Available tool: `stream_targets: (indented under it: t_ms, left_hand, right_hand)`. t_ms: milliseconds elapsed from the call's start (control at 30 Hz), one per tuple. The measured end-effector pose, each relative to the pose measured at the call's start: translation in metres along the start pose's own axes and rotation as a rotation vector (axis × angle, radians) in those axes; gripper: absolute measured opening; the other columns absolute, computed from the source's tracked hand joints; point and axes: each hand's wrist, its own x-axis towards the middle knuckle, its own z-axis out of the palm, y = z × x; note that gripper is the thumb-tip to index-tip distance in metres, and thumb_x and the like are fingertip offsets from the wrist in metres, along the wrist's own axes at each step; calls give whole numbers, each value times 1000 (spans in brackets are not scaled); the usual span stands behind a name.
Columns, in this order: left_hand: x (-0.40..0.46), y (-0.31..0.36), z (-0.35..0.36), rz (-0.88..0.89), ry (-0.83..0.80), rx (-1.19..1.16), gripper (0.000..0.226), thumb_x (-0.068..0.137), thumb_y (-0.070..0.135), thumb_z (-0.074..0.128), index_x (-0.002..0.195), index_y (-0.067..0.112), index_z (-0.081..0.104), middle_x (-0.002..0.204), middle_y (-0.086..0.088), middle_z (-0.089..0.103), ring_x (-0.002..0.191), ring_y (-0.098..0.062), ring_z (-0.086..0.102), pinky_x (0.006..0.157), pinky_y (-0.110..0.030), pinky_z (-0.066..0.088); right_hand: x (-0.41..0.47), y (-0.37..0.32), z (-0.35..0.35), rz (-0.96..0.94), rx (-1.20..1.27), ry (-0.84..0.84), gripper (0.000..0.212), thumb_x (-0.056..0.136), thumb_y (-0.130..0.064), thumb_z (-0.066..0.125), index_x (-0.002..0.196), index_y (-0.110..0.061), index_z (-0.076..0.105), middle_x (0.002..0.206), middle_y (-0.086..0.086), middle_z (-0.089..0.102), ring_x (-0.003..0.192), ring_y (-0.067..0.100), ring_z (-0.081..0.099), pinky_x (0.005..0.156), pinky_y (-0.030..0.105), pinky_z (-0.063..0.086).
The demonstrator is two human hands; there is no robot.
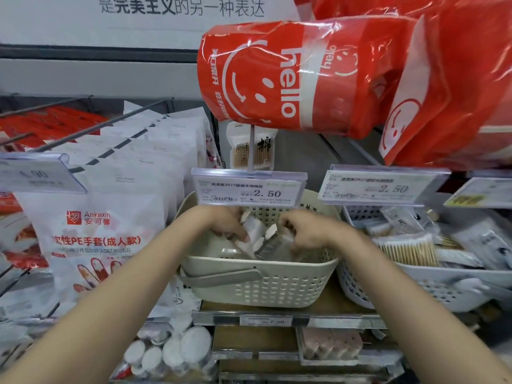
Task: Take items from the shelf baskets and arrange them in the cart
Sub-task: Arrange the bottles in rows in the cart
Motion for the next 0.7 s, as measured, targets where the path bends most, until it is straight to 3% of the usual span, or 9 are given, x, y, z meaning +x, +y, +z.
stream_targets:
  t_ms: [67, 100, 200, 233, 300, 333, 467, 600, 700]
  left_hand:
    - [-19, 1, -3, 58, 154, -133, 16, 83, 26, 71, 84, 27, 55, 86, 7, 56, 74, -1, 53, 58, -13, 39]
    - [-31, 2, -2, 94, 238, -216, 21, 83, 23, 72, 79, 31, 53, 82, 10, 55, 70, 4, 53, 56, -10, 39]
    - [-71, 8, 9, 172, 517, -366, 25, 77, 18, 77, 94, 28, 62, 83, 24, 54, 72, 21, 50, 62, 5, 35]
    - [-81, 8, 16, 179, 593, -427, 33, 75, 16, 79, 103, 24, 63, 90, 24, 58, 81, 19, 53, 71, 3, 37]
    - [-101, 11, 34, 176, 707, -599, 40, 72, 12, 80, 107, 22, 62, 102, 13, 66, 98, 0, 60, 88, -18, 47]
    - [-112, 14, 45, 188, 771, -676, 41, 71, 9, 80, 104, 26, 61, 103, 12, 67, 99, -5, 61, 88, -24, 50]
    - [-152, 30, 83, 182, 1044, -728, 46, 73, 7, 78, 97, 40, 57, 100, 19, 63, 97, -2, 60, 82, -15, 48]
    - [-191, 38, 120, 57, 1230, -769, 41, 76, 28, 77, 107, 46, 57, 109, 21, 64, 101, -1, 61, 81, -20, 52]
    - [-220, 37, 149, -92, 1323, -839, 46, 69, 42, 78, 110, 48, 58, 108, 20, 66, 99, -2, 63, 79, -23, 54]
  right_hand:
    - [-15, 2, -6, -65, 15, 135, 43, 73, -7, 74, 109, -18, 55, 101, -2, 58, 95, 18, 55, 74, 29, 48]
    - [-23, 3, -8, -114, 47, 204, 46, 73, -5, 72, 114, -15, 56, 104, -1, 60, 96, 18, 55, 77, 24, 48]
    - [-52, 2, -7, -287, 237, 397, 40, 72, 8, 67, 101, -17, 57, 83, -13, 54, 84, 5, 51, 67, 2, 36]
    - [-61, 1, -2, -328, 293, 441, 40, 71, 11, 67, 95, -20, 56, 81, -18, 52, 81, -2, 50, 68, 1, 35]
    - [-74, 3, 12, -404, 412, 508, 46, 71, 11, 70, 92, -28, 57, 91, -19, 58, 91, -11, 53, 76, 2, 37]
    - [-81, 4, 20, -443, 462, 541, 50, 72, 10, 71, 94, -32, 57, 98, -20, 61, 98, -11, 54, 81, 4, 39]
    - [-100, 5, 45, -644, 541, 681, 63, 68, 9, 78, 104, -36, 56, 114, -22, 60, 110, -6, 55, 92, 7, 40]
    - [-113, -2, 64, -834, 670, 690, 70, 59, 21, 79, 104, -29, 57, 116, -18, 61, 115, 3, 57, 97, 15, 41]
    - [-122, -20, 84, -867, 846, 608, 58, 66, 2, 77, 105, -35, 56, 114, -16, 63, 113, 8, 60, 94, 17, 44]
